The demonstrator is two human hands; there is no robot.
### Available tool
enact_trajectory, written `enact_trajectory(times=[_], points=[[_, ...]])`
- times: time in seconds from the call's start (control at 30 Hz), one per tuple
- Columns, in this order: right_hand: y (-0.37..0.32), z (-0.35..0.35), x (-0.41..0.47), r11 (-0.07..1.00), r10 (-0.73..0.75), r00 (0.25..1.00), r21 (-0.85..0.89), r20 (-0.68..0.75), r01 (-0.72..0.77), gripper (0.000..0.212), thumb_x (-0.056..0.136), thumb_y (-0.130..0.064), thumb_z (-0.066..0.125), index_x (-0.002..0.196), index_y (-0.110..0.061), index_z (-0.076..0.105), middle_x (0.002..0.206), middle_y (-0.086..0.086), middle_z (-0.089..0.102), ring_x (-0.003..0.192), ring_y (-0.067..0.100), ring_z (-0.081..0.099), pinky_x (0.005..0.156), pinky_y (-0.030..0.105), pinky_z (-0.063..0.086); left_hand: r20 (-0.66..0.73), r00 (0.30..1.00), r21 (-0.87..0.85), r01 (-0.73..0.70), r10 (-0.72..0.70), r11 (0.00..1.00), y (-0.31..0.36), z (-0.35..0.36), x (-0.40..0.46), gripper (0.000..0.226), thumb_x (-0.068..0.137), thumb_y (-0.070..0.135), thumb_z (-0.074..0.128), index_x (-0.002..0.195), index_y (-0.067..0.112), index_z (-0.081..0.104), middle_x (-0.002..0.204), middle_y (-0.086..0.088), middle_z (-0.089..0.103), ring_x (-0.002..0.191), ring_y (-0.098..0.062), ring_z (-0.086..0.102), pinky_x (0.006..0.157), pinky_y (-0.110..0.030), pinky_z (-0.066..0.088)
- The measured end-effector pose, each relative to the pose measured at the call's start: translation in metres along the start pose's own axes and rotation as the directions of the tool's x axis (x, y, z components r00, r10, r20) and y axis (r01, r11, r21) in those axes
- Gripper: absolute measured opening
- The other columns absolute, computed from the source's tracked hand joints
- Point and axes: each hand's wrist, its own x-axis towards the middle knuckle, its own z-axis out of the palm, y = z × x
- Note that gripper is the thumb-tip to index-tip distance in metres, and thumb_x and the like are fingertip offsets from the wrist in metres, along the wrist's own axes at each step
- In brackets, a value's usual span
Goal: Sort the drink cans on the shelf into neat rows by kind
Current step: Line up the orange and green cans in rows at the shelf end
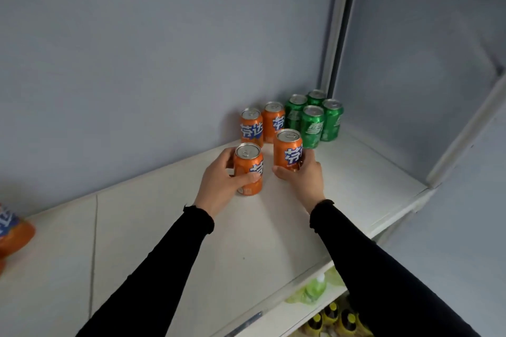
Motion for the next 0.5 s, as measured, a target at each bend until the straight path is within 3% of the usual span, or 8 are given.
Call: enact_trajectory(times=[0.17, 0.27, 0.4, 0.5], points=[[0.005, 0.0, 0.042, 0.998, -0.057, 0.998, -0.018, -0.015, 0.057, 0.059, 0.068, -0.033, 0.087, 0.111, -0.023, 0.048, 0.11, 0.001, 0.063, 0.109, 0.028, 0.052, 0.082, 0.035, 0.046, -0.044, 0.999, -0.018, 0.028, -0.028, 0.999, 0.005, 0.025, 0.034, 0.067, 0.057, 0.051, 0.086, 0.118, 0.038, 0.061, 0.114, 0.016, 0.072, 0.107, -0.006, 0.067, 0.095, -0.037, 0.055], [0.008, 0.0, 0.055, 0.994, -0.091, 0.996, -0.054, 0.004, 0.091, 0.061, 0.071, -0.031, 0.086, 0.117, -0.014, 0.05, 0.117, 0.005, 0.061, 0.109, 0.025, 0.045, 0.078, 0.029, 0.034, -0.098, 0.994, -0.035, 0.049, -0.053, 0.998, 0.01, 0.04, 0.046, 0.066, 0.056, 0.049, 0.087, 0.116, 0.041, 0.059, 0.114, 0.018, 0.071, 0.104, 0.0, 0.066, 0.087, -0.023, 0.054], [0.02, -0.009, 0.058, 0.983, -0.171, 0.983, -0.057, 0.066, 0.174, 0.067, 0.072, -0.034, 0.086, 0.126, -0.016, 0.051, 0.121, 0.004, 0.063, 0.11, 0.025, 0.05, 0.083, 0.032, 0.041, -0.165, 0.984, -0.023, 0.068, -0.071, 0.997, 0.009, 0.054, 0.053, 0.068, 0.067, 0.033, 0.09, 0.127, 0.031, 0.058, 0.12, 0.012, 0.07, 0.106, -0.002, 0.067, 0.086, -0.025, 0.055], [0.031, -0.021, 0.062, 0.968, -0.225, 0.967, -0.082, 0.123, 0.236, 0.063, 0.076, -0.041, 0.081, 0.128, -0.024, 0.051, 0.12, 0.0, 0.066, 0.105, 0.024, 0.06, 0.087, 0.041, 0.052, -0.226, 0.971, -0.011, 0.079, -0.08, 0.997, 0.007, 0.06, 0.052, 0.068, 0.072, 0.024, 0.091, 0.128, 0.026, 0.053, 0.121, 0.013, 0.067, 0.103, 0.002, 0.065, 0.08, -0.018, 0.053]])
